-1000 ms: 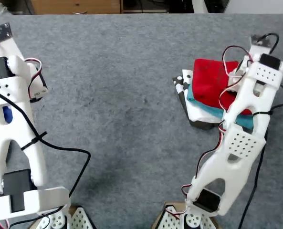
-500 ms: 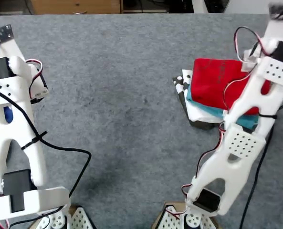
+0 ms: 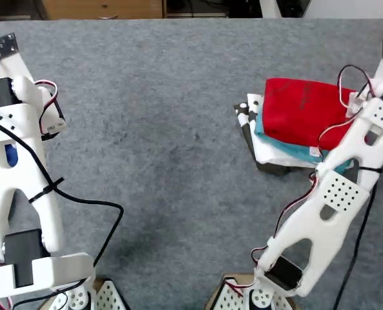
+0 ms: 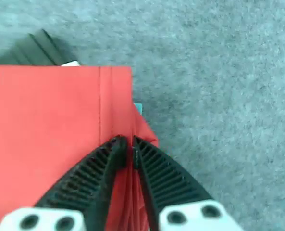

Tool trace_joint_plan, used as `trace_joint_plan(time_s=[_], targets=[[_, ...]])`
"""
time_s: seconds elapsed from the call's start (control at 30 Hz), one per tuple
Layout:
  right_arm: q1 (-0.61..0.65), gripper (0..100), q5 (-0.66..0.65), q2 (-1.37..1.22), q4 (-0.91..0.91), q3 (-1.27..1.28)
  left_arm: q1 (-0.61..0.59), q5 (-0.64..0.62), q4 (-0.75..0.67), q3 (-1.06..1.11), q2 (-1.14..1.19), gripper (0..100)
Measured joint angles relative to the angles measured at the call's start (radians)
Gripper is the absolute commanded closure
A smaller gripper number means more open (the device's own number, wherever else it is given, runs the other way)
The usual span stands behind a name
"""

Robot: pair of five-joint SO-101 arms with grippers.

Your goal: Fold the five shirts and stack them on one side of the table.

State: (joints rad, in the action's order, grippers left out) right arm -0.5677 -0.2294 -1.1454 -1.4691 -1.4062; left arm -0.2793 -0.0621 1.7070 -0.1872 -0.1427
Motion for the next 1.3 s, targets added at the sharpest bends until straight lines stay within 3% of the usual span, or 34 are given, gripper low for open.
trace_joint_plan(time_s=[0.27,0.47,0.6,0.8,0.97,1.13,1.23,1.3], targets=[[0.005,95.3,-0.028,-0.002,-0.091,-0.126,0.000,0.015,0.000,0.000,-0.028,98],[0.094,95.3,-0.029,0.124,-0.218,-0.203,-0.018,0.100,0.000,-0.038,-0.166,98],[0.147,95.3,0.012,0.264,-0.269,-0.204,-0.137,0.193,0.000,-0.044,-0.259,98],[0.212,95.3,0.048,0.462,-0.302,-0.204,-0.451,0.402,-0.020,0.031,-0.276,91],[0.238,95.4,0.054,0.549,-0.302,-0.204,-0.695,0.497,-0.235,0.230,-0.226,79],[0.282,95.4,0.054,0.559,-0.302,-0.204,-0.727,0.508,-0.592,0.505,-0.048,79],[0.319,95.4,0.054,0.559,-0.302,-0.204,-0.727,0.508,-0.779,0.563,0.098,86],[0.339,95.4,0.054,0.559,-0.302,-0.204,-0.727,0.517,-0.819,0.560,0.187,98]])
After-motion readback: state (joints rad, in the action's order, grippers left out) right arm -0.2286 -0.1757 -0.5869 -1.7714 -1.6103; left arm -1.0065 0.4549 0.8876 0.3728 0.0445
